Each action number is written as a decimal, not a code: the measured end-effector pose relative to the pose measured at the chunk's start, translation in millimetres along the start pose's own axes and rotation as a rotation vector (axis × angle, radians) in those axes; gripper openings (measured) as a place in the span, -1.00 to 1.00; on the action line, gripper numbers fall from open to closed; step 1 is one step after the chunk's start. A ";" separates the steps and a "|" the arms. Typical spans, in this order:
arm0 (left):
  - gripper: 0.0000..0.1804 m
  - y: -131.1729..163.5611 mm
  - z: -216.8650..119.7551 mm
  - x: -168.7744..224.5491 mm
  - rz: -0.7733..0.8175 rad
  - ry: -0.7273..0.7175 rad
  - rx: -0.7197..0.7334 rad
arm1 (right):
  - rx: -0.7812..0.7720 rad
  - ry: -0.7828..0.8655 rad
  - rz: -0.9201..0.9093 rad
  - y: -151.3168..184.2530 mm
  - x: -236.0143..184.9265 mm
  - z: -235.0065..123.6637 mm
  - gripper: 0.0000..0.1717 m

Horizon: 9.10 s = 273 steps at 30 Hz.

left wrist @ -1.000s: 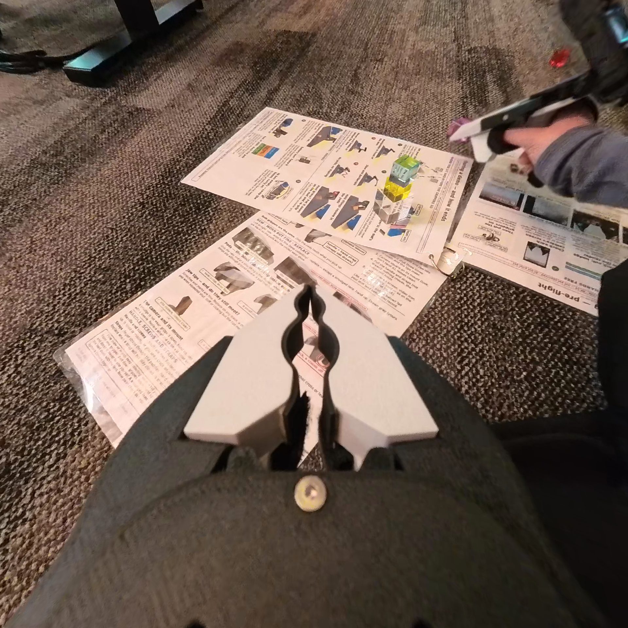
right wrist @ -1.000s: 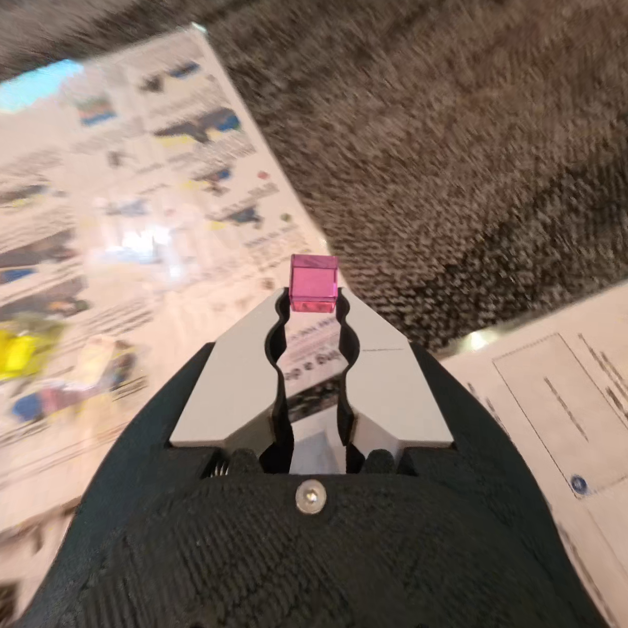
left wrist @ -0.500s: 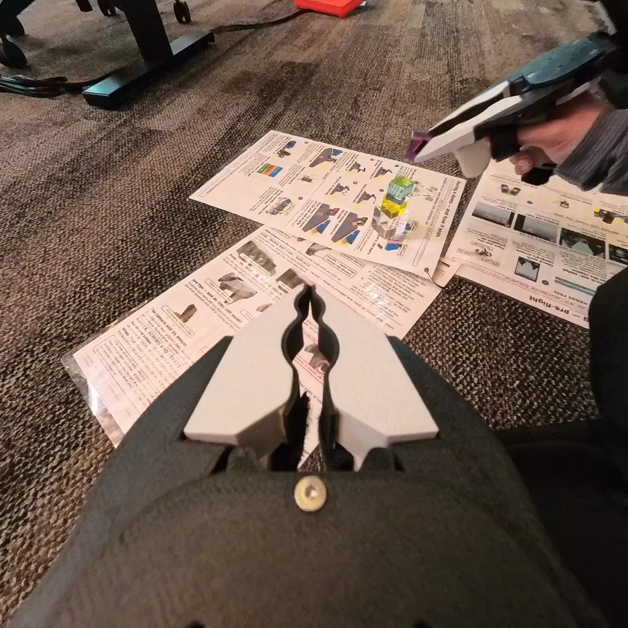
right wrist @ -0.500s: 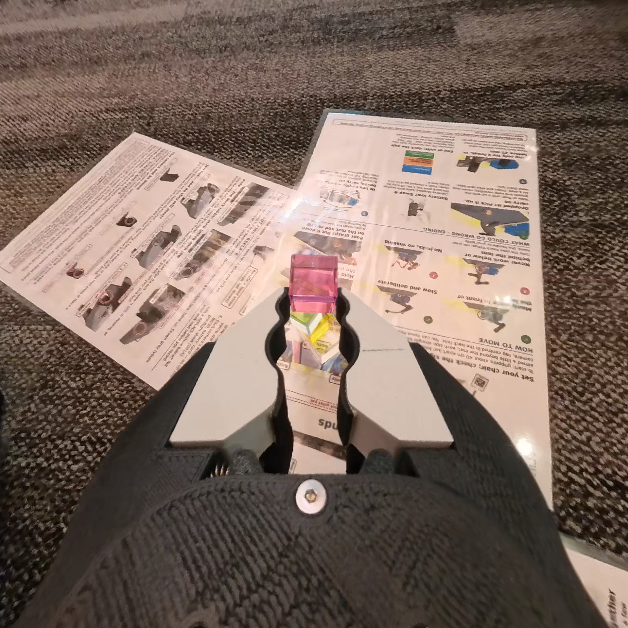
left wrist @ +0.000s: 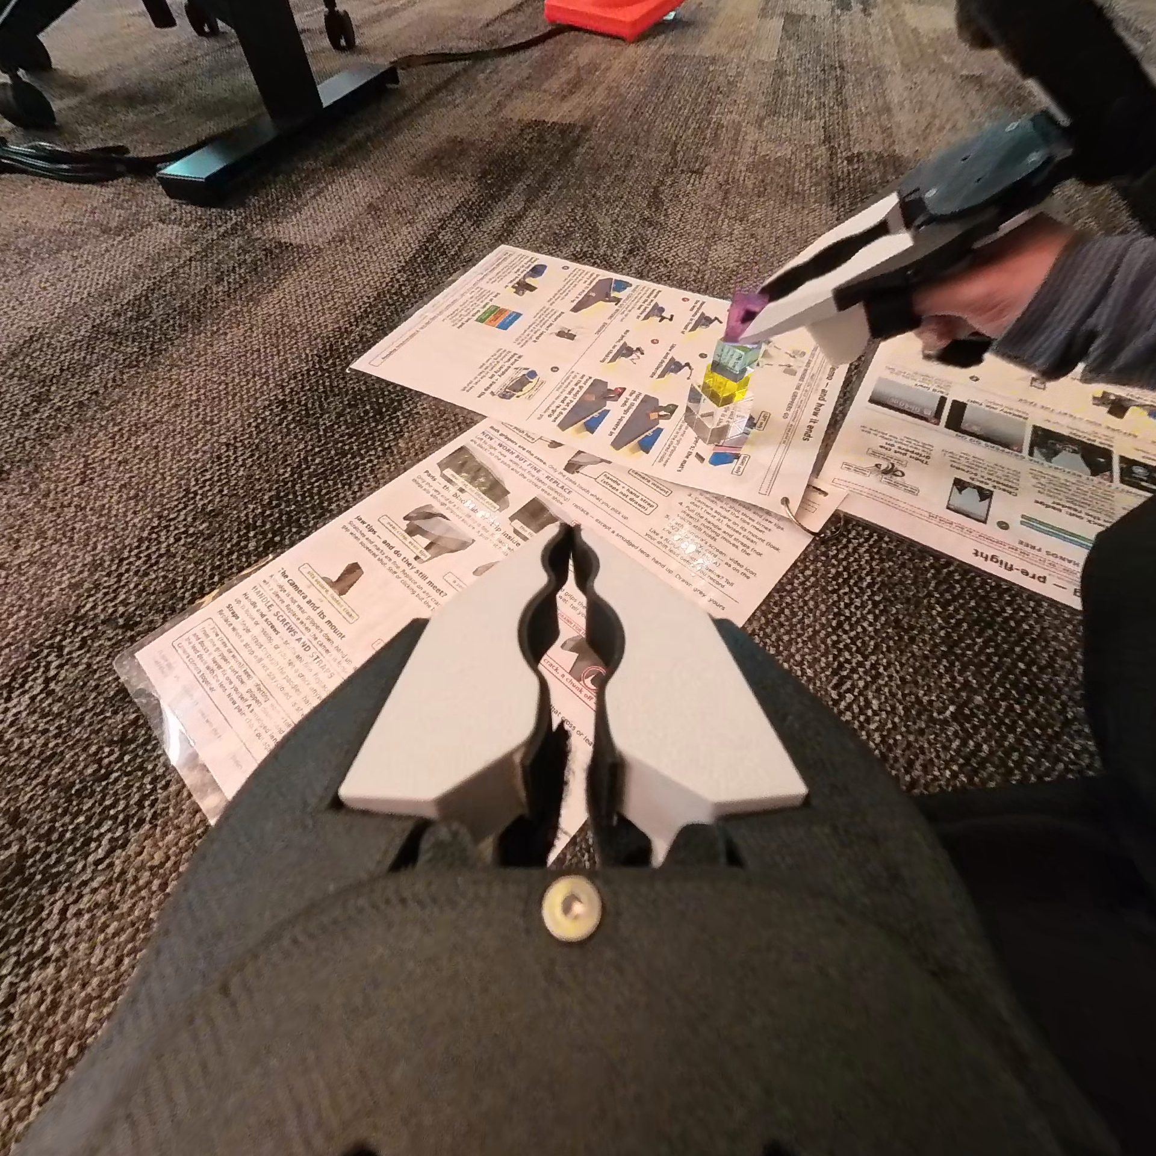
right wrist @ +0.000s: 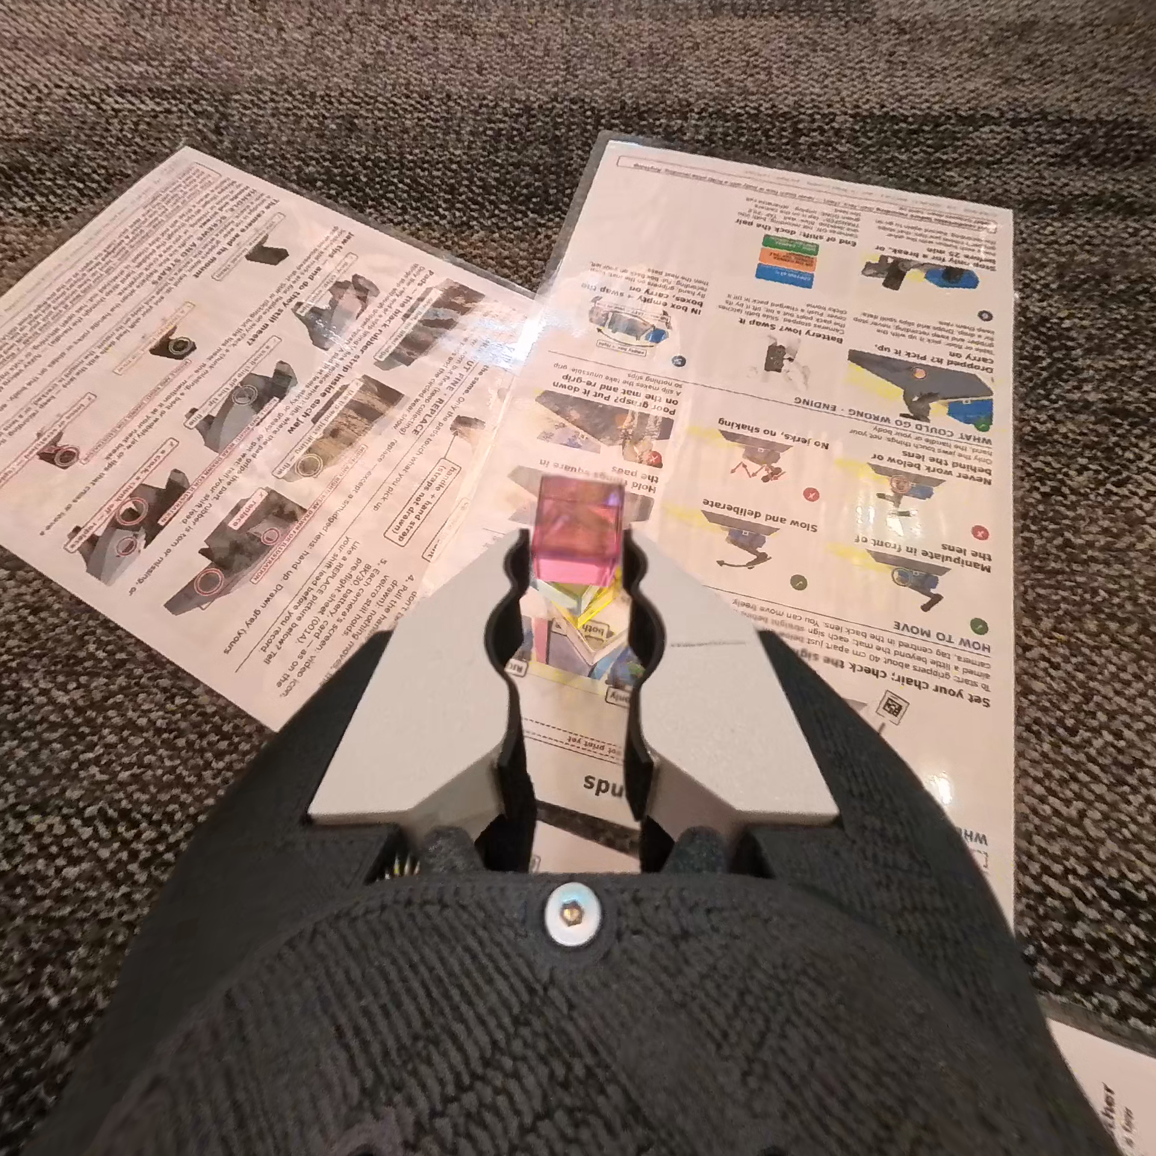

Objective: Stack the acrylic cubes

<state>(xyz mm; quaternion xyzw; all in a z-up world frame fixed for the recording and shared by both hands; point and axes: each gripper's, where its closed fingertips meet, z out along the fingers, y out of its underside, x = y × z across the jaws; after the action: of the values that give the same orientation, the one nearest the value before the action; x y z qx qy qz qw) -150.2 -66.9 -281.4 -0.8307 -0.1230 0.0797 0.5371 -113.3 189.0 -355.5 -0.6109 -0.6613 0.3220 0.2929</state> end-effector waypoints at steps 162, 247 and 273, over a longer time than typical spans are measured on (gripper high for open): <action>0.10 -131.0 489.4 -12.9 0.072 0.105 0.341 | -0.060 1.181 0.751 290.5 622.7 -238.7 -0.31; 0.02 16.0 1.7 -47.6 -0.049 -0.189 -0.061 | -0.100 0.318 0.485 37.9 16.4 -11.1 -1.00; 0.00 17.7 3.0 -48.2 -0.048 -0.192 -0.070 | -0.071 0.181 0.387 33.4 1.2 19.1 -1.00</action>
<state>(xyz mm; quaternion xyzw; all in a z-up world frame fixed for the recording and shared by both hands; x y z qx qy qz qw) -195.1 -85.3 -298.8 -0.8343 -0.1966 0.1415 0.4952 -107.6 190.5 -393.5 -0.7628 -0.5137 0.2926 0.2622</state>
